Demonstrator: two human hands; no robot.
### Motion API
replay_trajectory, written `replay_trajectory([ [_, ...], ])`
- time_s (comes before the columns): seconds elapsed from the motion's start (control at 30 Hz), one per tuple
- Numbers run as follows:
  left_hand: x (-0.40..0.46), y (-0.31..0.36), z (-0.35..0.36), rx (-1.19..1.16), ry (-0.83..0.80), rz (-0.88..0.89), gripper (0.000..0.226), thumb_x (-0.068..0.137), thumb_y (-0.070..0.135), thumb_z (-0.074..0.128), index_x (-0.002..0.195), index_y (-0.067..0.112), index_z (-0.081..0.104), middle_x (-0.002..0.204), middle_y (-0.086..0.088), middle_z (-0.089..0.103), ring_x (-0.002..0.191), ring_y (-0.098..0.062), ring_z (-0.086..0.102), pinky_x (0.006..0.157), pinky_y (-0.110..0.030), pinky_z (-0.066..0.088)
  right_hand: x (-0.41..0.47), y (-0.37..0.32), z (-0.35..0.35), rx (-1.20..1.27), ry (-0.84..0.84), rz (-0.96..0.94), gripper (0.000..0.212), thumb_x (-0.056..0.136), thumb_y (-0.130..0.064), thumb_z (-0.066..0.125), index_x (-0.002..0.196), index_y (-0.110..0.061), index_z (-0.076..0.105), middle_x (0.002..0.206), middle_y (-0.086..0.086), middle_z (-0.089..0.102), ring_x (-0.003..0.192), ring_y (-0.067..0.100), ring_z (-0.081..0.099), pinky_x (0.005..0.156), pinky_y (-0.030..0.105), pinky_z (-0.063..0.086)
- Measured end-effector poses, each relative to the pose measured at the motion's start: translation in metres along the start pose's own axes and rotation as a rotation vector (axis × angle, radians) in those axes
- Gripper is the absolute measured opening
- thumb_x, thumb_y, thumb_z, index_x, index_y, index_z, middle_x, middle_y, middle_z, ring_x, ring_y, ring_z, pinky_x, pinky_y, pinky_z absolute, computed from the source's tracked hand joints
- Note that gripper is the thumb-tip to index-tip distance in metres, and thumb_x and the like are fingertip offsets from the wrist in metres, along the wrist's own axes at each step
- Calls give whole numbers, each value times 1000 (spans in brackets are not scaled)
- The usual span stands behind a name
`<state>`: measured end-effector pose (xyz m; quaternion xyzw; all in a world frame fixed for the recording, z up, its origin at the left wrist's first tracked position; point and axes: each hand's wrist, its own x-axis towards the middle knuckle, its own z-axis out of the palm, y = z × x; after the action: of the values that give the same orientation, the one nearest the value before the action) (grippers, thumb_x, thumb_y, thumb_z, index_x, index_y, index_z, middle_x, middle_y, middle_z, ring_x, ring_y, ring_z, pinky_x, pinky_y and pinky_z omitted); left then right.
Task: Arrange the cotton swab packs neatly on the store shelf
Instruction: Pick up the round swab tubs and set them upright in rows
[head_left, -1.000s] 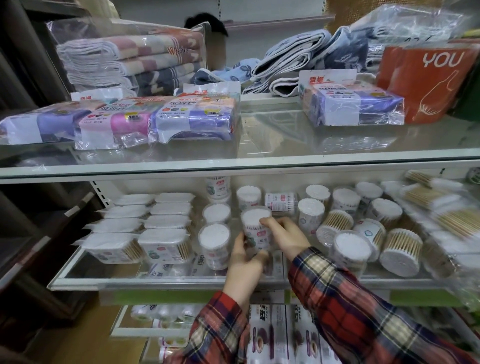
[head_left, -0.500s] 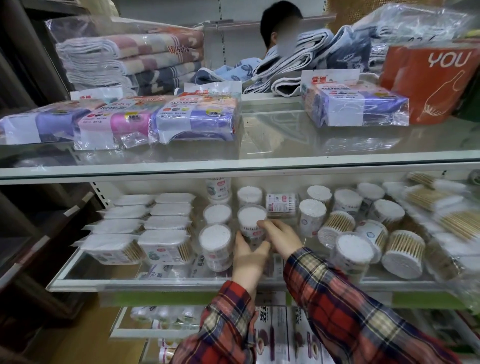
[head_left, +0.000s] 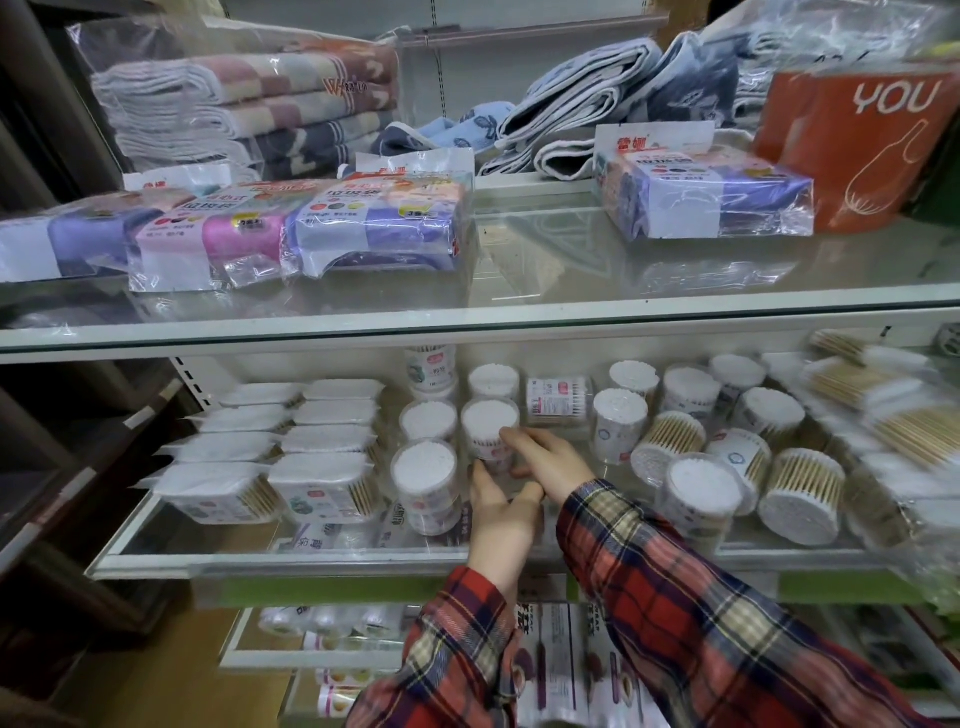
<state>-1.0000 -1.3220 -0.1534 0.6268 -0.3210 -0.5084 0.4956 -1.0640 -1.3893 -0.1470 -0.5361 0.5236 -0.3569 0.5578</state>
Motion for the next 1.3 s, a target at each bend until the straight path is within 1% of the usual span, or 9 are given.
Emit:
replay_trajectory([
  [0.13,1,1,-3,-21,-7,-15,99,61,38,62,148,42,14,141,-5,48,111,-27,62,89,-47,55,2,2,1,1,-14,17,39,89,-43,57,120,-20,57,99,-4,61,98,22,63,93,40,50],
  [0.27,5,-5,-4,-29,-5,-13,102,55,45,65,145,47,17,145,-3,45,120,-28,56,98,-51,49,4,5,2,-37,-8,1,47,87,-48,58,123,-20,57,112,1,63,100,23,64,96,43,49],
  [0.47,0,1,-4,-22,-2,12,101,63,39,65,149,39,14,145,-1,43,117,-27,57,95,-51,51,4,7,0,-35,-16,5,54,85,-51,58,129,-20,53,118,2,62,102,22,63,97,42,49],
  [0.7,-4,3,-6,-49,-14,37,95,74,28,65,152,30,12,136,10,38,119,-19,50,101,-47,47,2,5,0,15,-19,17,48,89,-45,57,128,-19,54,119,3,62,103,22,63,86,33,50],
  [0.83,-5,0,-4,-3,0,61,100,62,39,63,149,41,12,149,3,33,122,-28,53,96,-49,51,-4,6,-2,-12,31,36,59,85,-49,60,133,-15,49,130,5,57,109,23,60,98,41,47],
  [0.93,-18,1,0,92,-14,97,106,59,47,59,151,34,6,155,-2,25,133,-27,43,107,-47,41,-19,-1,-13,-115,76,-5,58,85,-40,64,134,-14,46,128,-3,53,118,19,53,103,31,40],
  [1.07,-36,8,10,162,-94,193,81,83,27,57,151,24,13,148,2,30,130,-13,40,110,-33,36,-53,-18,-36,-77,98,-83,39,86,-23,67,122,-18,54,119,-1,61,109,15,58,96,28,45],
  [1.17,-39,11,20,228,-123,236,63,84,23,59,142,26,33,141,1,42,126,-17,45,110,-36,37,-80,-31,-65,23,118,-219,17,85,-8,67,99,-17,64,103,7,70,91,17,67,80,23,53],
  [1.3,-34,10,36,282,-183,263,38,87,11,62,119,27,50,123,8,55,108,-4,54,94,-18,41,-107,-36,-113,-67,311,-408,19,81,-4,70,87,-21,65,85,2,71,71,9,66,66,16,52],
])
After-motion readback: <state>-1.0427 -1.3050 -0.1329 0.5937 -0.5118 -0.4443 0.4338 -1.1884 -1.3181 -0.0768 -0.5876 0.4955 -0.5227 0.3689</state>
